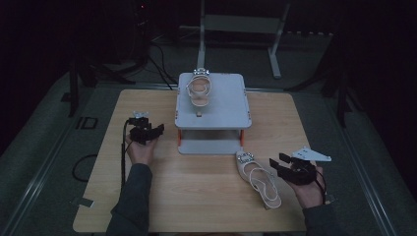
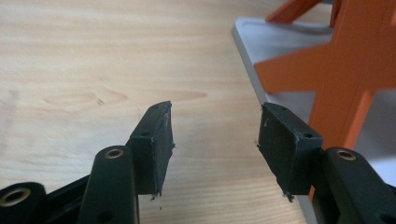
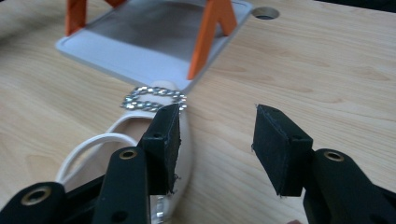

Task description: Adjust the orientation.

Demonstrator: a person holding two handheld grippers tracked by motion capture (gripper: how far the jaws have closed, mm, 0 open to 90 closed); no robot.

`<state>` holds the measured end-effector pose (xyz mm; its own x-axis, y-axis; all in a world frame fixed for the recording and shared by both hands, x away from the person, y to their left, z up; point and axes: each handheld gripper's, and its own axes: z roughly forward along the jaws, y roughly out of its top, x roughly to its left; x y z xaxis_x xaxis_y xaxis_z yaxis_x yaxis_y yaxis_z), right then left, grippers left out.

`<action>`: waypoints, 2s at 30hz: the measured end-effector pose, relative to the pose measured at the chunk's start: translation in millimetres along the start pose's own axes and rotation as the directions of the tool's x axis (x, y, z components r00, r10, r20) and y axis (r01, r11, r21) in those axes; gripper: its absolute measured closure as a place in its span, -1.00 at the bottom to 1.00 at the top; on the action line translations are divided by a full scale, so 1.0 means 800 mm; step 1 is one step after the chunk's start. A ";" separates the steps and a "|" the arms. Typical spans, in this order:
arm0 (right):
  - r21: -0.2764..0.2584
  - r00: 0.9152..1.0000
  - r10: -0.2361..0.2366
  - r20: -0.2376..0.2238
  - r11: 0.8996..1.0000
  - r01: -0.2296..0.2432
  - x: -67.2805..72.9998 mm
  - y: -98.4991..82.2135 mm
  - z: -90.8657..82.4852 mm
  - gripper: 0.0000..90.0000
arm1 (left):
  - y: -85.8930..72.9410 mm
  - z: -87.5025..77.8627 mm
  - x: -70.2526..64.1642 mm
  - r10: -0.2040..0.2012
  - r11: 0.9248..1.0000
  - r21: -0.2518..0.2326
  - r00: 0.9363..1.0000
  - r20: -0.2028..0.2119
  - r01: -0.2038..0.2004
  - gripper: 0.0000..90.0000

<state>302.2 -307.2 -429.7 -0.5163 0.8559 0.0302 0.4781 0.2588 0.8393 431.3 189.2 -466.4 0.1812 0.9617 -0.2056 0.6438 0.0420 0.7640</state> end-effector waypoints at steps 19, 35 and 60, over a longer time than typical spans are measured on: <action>0.061 0.998 -0.019 -0.065 0.998 0.023 0.028 -0.002 0.006 0.20 | -0.034 0.026 0.013 -0.055 0.998 0.028 0.998 -0.015 0.055 -0.01; 0.221 0.999 -0.002 -0.042 0.975 0.011 0.031 -0.020 0.031 0.22 | -0.040 0.027 0.014 -0.038 0.999 0.005 0.999 -0.027 0.038 -0.03; 0.352 0.990 0.141 -0.007 0.927 -0.129 0.022 -0.015 0.044 0.68 | -0.041 0.028 0.008 0.001 1.000 0.012 0.999 -0.044 0.000 -0.09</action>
<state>312.2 -279.4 -458.3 -0.4489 0.8805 0.1522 0.7603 0.2869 0.5827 428.0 187.6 -506.4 0.1486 0.9728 -0.1776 0.6527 0.0384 0.7567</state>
